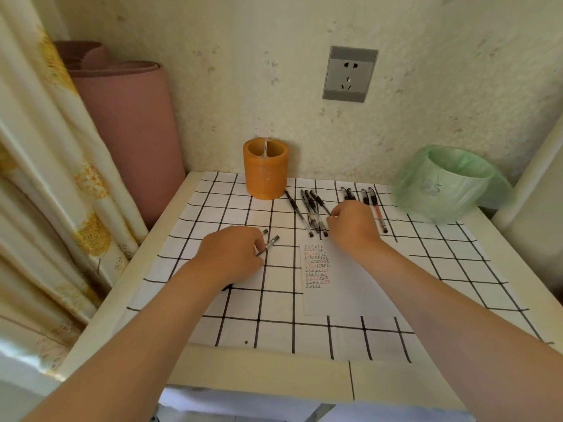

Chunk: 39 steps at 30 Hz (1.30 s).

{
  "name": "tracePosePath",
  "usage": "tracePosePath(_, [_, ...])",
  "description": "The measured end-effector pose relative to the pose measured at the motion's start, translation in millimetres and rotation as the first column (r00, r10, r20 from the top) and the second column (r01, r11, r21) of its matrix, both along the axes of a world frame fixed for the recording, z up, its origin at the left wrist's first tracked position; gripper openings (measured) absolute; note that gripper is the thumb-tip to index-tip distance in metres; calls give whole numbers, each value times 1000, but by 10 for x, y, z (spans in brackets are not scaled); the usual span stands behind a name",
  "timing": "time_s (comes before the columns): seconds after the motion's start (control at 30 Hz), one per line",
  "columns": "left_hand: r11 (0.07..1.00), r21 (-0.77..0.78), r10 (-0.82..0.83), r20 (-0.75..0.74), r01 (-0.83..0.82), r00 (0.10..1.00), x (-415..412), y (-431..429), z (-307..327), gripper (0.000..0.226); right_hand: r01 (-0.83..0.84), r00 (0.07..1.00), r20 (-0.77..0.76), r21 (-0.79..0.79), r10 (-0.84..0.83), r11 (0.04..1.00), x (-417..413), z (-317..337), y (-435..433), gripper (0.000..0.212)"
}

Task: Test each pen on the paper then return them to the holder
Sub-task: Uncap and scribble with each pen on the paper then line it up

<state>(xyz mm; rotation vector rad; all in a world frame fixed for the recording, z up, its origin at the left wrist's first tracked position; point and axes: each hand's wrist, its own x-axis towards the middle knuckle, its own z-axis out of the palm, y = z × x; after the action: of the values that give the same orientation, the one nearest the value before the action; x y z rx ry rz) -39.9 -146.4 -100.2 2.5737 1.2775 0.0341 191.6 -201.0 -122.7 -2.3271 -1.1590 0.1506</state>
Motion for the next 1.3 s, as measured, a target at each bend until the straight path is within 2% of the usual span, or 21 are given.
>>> tracePosePath(0.2, [1000, 13, -11, -51, 12, 999, -36, 19, 8, 21, -28, 999, 27, -50, 30, 998, -10, -119, 68, 34])
tracePosePath(0.33, [999, 43, -16, -91, 20, 996, -35, 17, 19, 22, -55, 997, 45, -77, 58, 996, -31, -102, 35, 30])
tracePosePath(0.43, [997, 77, -10, -118, 19, 993, -31, -2, 17, 22, -106, 976, 186, -71, 117, 992, -149, -37, -28, 24])
tracePosePath(0.53, [995, 104, 8, -133, 5, 991, -25, -18, 15, 19, -335, 887, 327, -27, 325, 942, -318, 37, -92, 32])
tracePosePath(0.63, [995, 103, 24, -132, -11, 991, -25, -45, 21, 19, -566, 773, 328, -31, 543, 824, -519, 61, -157, 34])
tracePosePath(0.73, [999, 44, 13, -61, -11, 998, -30, -77, 36, 18, -684, 652, 395, -63, 647, 727, -663, -18, -209, 36])
tracePosePath(0.8, [1000, -17, 13, 17, -12, 1000, -47, -92, 62, 17, -703, 617, 419, -86, 666, 706, -703, -62, -229, 35])
tracePosePath(0.93, [996, -87, -17, 170, 33, 985, -100, -110, 110, 11, -720, 608, 427, -59, 669, 692, -697, -66, -256, 16])
tracePosePath(1.03, [994, -95, -28, 196, 47, 980, -140, -95, 112, 10, -723, 623, 374, -59, 687, 688, -628, -51, -297, 17])
tracePosePath(1.13, [996, -74, -34, 137, 44, 990, -174, -59, 119, 15, -666, 689, 348, -40, 635, 745, -507, -19, -383, 18])
tracePosePath(1.3, [996, -92, 9, 283, 18, 959, -112, -82, 178, 12, -572, 775, 312, -24, 550, 820, -410, 78, -572, 22])
